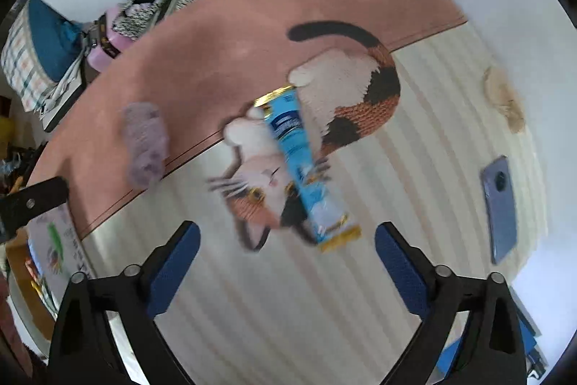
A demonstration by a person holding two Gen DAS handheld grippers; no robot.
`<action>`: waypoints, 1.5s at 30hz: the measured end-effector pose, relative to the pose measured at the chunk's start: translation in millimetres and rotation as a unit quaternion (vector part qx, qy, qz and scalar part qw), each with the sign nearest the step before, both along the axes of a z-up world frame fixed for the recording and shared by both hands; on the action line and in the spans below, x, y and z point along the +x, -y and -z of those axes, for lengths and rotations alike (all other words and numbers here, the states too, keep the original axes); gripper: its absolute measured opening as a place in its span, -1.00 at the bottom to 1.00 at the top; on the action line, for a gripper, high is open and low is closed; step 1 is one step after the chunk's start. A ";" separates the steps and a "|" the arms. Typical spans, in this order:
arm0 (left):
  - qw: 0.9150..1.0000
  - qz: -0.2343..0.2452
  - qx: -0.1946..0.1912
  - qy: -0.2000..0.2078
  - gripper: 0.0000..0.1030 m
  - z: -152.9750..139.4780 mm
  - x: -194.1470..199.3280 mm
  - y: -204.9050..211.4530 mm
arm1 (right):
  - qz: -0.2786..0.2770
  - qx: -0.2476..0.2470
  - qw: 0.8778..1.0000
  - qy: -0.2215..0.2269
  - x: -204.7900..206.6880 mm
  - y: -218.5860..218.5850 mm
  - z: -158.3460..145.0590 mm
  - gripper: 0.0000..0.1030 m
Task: Organize soft objects
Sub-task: 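Grasp the lilac towel with the left gripper while the right grasps the blue Nestle tube, then lower the towel and tube into the box and open both grippers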
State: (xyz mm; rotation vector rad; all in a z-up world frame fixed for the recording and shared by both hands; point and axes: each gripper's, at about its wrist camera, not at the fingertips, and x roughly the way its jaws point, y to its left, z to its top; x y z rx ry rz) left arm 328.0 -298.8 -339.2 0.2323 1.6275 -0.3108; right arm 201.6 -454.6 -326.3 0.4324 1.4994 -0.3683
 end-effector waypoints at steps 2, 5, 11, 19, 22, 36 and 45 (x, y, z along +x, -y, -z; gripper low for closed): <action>1.000 0.007 0.010 -0.024 0.84 27.2 12.7 18.6 | 0.001 0.010 1.000 -0.015 11.3 12.3 23.6 0.85; 0.998 0.021 0.033 -0.054 0.84 62.5 24.0 34.4 | -0.003 0.020 0.999 -0.041 24.9 19.8 53.8 0.83; 0.993 0.034 0.065 -0.095 0.84 110.3 28.3 42.0 | -0.023 0.029 0.996 -0.078 40.1 16.0 91.2 0.59; 0.994 0.031 0.074 -0.074 0.07 118.9 22.4 32.3 | -0.026 0.018 0.994 -0.102 43.9 8.4 109.2 -0.18; 0.995 0.031 0.069 -0.065 -0.34 111.6 19.0 29.8 | -0.031 0.014 0.994 -0.104 41.4 -0.5 108.8 -0.62; 0.999 -0.019 -0.019 0.036 -0.41 -48.0 -48.3 -107.9 | -0.099 0.109 0.989 0.019 5.5 -173.4 -17.6 -0.70; 0.992 -0.129 0.012 0.013 -0.41 -78.7 -25.1 -286.4 | -0.204 0.156 0.965 0.046 9.4 -357.8 -81.6 -0.70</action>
